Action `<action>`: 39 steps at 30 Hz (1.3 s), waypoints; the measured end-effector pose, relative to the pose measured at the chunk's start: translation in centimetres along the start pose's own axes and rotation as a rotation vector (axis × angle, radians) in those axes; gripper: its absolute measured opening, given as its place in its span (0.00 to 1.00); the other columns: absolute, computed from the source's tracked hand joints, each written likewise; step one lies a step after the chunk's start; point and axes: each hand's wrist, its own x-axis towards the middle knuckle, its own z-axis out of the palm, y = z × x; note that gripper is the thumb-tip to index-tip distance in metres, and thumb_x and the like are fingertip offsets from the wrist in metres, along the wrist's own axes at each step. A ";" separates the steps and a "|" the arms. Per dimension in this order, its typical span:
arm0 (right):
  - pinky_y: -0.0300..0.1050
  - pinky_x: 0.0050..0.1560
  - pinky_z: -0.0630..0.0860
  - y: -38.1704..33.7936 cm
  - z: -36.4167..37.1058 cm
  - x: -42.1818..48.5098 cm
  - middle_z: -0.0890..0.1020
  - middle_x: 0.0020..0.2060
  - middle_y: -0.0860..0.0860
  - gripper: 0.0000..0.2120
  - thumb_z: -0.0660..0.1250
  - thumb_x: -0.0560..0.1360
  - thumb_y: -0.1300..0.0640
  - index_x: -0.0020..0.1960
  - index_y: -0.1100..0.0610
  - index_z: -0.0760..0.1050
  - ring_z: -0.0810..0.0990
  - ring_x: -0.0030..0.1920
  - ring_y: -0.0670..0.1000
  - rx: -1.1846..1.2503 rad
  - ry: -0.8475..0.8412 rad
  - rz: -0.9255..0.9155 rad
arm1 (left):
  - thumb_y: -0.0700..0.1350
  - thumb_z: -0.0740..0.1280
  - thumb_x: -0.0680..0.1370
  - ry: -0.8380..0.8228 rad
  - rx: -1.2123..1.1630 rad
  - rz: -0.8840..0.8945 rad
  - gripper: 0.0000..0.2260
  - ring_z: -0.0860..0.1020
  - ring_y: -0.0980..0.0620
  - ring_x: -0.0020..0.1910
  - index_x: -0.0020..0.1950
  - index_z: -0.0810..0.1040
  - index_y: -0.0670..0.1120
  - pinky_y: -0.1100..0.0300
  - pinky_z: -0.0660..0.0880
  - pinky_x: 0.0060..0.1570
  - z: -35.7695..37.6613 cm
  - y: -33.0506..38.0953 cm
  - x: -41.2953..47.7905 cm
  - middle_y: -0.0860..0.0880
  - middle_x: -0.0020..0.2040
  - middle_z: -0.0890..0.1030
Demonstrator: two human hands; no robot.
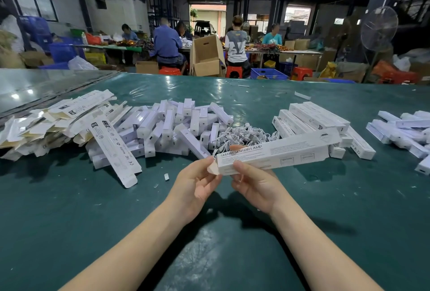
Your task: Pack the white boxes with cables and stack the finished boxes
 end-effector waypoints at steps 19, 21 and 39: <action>0.44 0.43 0.80 0.3 -0.3 -0.3 0.84 0.45 0.56 0.17 0.64 0.66 0.66 0.54 0.57 0.76 0.83 0.45 0.52 0.008 -0.063 -0.041 | 0.40 0.64 0.77 0.017 0.142 0.015 0.08 0.83 0.53 0.39 0.46 0.80 0.38 0.67 0.77 0.34 0.3 0.3 -0.6 0.44 0.41 0.85; 0.44 0.43 0.80 0.2 -0.3 -0.3 0.84 0.45 0.55 0.18 0.64 0.66 0.66 0.55 0.57 0.75 0.83 0.44 0.51 -0.013 -0.060 -0.041 | 0.40 0.64 0.77 0.035 0.148 0.038 0.08 0.83 0.54 0.38 0.47 0.80 0.37 0.67 0.77 0.34 0.4 0.2 -0.7 0.45 0.41 0.85; 0.41 0.46 0.78 1.4 1.1 0.1 0.84 0.48 0.51 0.21 0.69 0.64 0.58 0.57 0.55 0.74 0.82 0.49 0.50 -0.246 -0.030 -0.117 | 0.40 0.63 0.78 0.364 0.109 0.284 0.11 0.81 0.55 0.34 0.38 0.79 0.40 0.67 0.78 0.34 1.3 -1.3 -1.2 0.48 0.32 0.83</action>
